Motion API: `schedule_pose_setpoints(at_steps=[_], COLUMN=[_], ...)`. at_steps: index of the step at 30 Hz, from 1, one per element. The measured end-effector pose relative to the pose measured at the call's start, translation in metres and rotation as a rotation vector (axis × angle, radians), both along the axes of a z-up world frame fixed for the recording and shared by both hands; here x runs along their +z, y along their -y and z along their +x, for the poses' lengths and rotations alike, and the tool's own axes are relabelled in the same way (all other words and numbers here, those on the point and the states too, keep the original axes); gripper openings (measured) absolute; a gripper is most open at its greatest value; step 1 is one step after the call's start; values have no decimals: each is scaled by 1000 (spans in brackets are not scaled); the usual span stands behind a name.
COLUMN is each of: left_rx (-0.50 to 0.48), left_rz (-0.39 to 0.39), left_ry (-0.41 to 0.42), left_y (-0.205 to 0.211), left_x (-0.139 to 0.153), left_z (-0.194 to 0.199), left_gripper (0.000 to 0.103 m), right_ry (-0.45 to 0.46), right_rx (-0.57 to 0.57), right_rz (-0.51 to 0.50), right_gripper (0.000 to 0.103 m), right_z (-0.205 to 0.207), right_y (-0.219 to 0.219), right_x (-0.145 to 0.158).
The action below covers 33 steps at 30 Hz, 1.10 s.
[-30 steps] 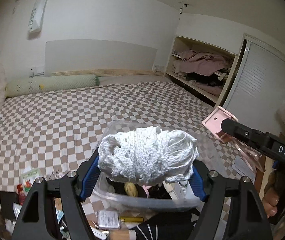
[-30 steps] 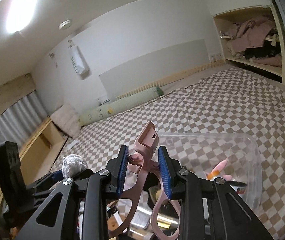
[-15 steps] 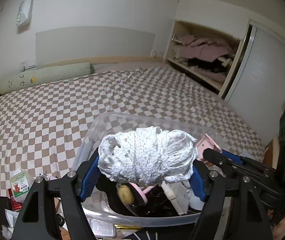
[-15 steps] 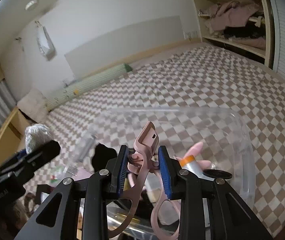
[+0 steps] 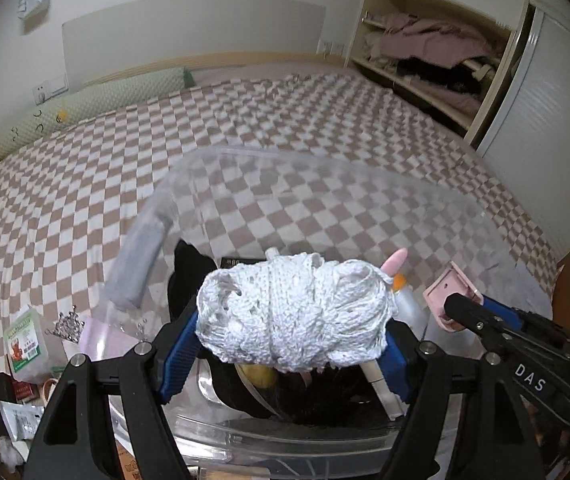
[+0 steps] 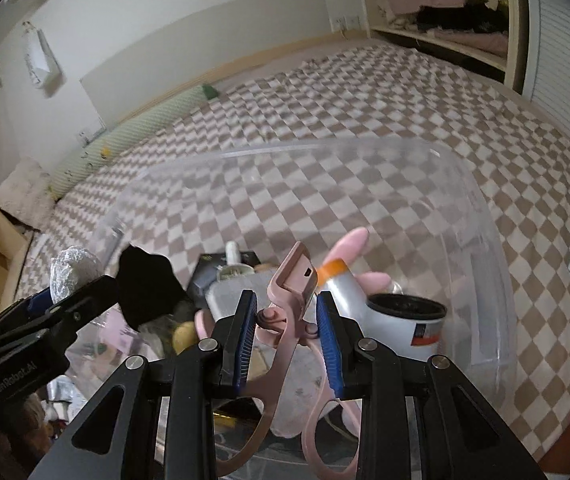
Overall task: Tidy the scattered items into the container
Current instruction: 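Lower the yarn ball into the clear box while the right tool lowers the curler beside it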
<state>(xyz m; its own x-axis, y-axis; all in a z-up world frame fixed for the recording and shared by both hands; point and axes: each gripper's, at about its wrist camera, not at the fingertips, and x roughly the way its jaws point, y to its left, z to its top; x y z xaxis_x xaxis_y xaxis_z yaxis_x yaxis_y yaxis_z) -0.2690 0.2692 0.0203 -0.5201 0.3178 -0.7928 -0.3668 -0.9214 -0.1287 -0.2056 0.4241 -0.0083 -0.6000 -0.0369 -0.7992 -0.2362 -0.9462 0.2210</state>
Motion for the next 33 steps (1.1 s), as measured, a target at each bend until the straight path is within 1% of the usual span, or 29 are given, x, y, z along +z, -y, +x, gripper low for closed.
schedule_pose_setpoints(at_steps=[8,17,26,33], left_rx=[-1,16,27,23], left_rz=[-32,-64,-85,-82], left_ry=[23,45,63,59], left_y=[-4,-1,-1,-4], left_x=[-14,-28,-40,-41], left_z=[-5,-14,-17,-16], left_gripper=[77,77,77,77], right_ry=[36,75,74,46], right_rx=[-1,-8,-12,-12], right_rz=[37,37,29,21], right_gripper=[31,31,31,31], right_z=[-6,-7,-6,-4], right_y=[-2,-6,-6,-6], right_x=[-10,-22,-23,-17])
